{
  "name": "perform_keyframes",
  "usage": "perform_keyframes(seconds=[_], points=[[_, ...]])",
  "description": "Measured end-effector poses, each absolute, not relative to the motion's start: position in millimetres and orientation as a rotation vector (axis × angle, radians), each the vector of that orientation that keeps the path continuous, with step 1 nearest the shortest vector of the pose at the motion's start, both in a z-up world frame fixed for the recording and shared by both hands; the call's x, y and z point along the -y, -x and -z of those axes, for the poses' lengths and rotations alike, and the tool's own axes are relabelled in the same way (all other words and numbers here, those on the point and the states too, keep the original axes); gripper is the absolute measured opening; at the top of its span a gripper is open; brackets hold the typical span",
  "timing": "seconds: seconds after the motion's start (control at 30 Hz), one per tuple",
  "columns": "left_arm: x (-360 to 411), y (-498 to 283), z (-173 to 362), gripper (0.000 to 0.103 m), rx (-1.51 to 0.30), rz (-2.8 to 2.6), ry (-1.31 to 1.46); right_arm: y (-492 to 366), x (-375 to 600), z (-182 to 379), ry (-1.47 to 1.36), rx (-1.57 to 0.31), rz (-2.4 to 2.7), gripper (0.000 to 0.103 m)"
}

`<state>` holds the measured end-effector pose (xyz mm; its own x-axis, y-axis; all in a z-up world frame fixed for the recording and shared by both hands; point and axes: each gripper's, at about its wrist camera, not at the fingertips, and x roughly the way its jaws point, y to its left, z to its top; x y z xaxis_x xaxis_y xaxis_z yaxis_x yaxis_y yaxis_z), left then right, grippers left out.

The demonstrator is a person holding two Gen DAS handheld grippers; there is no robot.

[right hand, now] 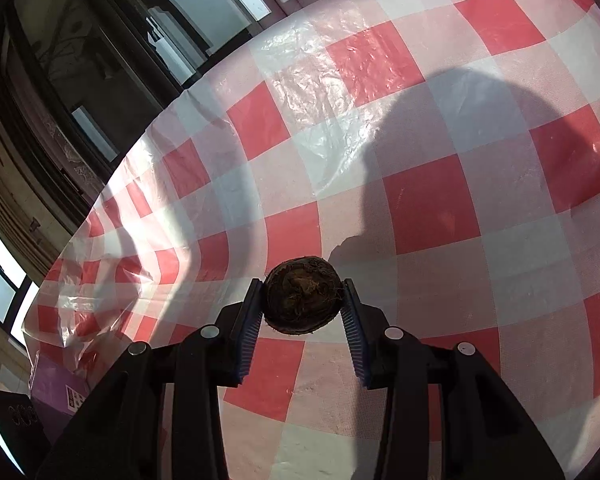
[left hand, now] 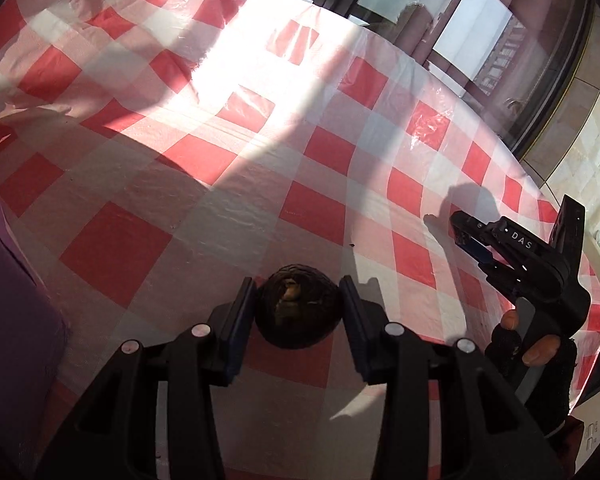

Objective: Organize fruits
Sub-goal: 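Carry both held dates over the white box, then open the right gripper to drop its date while the left drops its date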

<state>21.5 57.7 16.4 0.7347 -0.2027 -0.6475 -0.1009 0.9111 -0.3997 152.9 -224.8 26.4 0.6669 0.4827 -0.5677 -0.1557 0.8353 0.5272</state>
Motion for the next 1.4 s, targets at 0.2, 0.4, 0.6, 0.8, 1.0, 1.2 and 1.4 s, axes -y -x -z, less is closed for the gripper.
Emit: perform_keyframes(seconds=[0.2,0.4,0.6,0.8,1.0,1.2,1.4], points=[[-56.0,-21.1,-18.7,0.042,-0.748,0.056,0.425,-151.4,226.3,-27.7,-0.465,-0.753,-0.368,0.039],[-50.3,13.7,-38.2,0.042,-0.783,0.129,0.500,-108.6,227.9,-28.7,-0.511,-0.762,-0.324,0.039],[-69.4,89.8,-130.3,0.043,-0.633,0.246,0.427,-25.6,189.2,-46.6,-0.487,-0.751,-0.437,0.039],[-148.3,124.6,-172.7,0.043,-0.644,0.111,0.291,29.3,108.7,-122.8,-0.328,-0.636,-0.671,0.039],[-207.7,133.4,-137.0,0.043,-0.846,-0.052,0.077,55.0,5.6,-168.4,-0.090,-0.620,-0.817,0.039],[-223.2,150.4,-113.7,0.043,-0.961,0.004,-0.029,59.2,-100.8,-163.2,0.244,-0.761,-0.909,0.039],[-202.7,155.7,-100.6,0.043,-1.075,0.071,-0.252,63.3,-170.5,-131.0,0.544,-0.904,-0.897,0.039]])
